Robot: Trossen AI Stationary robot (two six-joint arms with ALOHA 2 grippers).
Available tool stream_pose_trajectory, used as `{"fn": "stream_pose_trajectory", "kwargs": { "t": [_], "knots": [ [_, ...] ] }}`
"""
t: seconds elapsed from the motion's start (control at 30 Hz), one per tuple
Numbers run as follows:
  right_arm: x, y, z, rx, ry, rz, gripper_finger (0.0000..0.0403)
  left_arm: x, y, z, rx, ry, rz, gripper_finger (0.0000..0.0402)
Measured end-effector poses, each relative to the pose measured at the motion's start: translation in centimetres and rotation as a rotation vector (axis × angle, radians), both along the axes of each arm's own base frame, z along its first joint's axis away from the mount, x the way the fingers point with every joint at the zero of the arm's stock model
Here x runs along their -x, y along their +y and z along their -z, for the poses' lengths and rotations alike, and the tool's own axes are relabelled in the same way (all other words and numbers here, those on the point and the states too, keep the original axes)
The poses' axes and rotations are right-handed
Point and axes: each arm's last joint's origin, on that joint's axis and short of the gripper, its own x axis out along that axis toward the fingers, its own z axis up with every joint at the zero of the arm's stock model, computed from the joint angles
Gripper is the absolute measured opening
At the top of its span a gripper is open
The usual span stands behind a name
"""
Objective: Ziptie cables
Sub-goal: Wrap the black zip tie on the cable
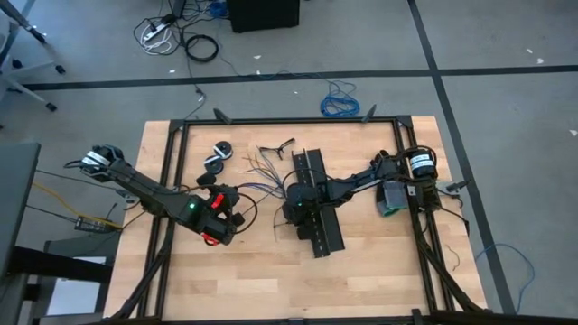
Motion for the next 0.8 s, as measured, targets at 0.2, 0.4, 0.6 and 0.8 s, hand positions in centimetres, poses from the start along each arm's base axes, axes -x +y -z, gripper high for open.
{"fn": "stream_pose_trajectory", "kwargs": {
  "t": [0.2, 0.4, 0.6, 0.8],
  "knots": [
    [0.3, 0.2, -1.0, 0.014, -0.021, -0.027, 0.0003, 0.0, 0.0, 0.0, 0.000, 0.001, 0.000, 0.0001],
    [1.1, 0.1, -6.0, 0.006, -0.146, -0.027, 0.0001, 0.0, 0.0, 0.0, 0.000, -0.001, -0.001, 0.0001],
    [3.4, 0.2, -11.4, 0.001, -0.231, -0.030, 0.0000, -0.1, -0.1, 0.1, 0.022, -0.013, -0.003, 0.0001],
    [5.9, -0.3, -14.4, 0.038, -0.223, 0.027, 0.0000, -1.0, -1.1, 1.5, 0.216, -0.059, 0.097, 0.0001]
  ]
}}
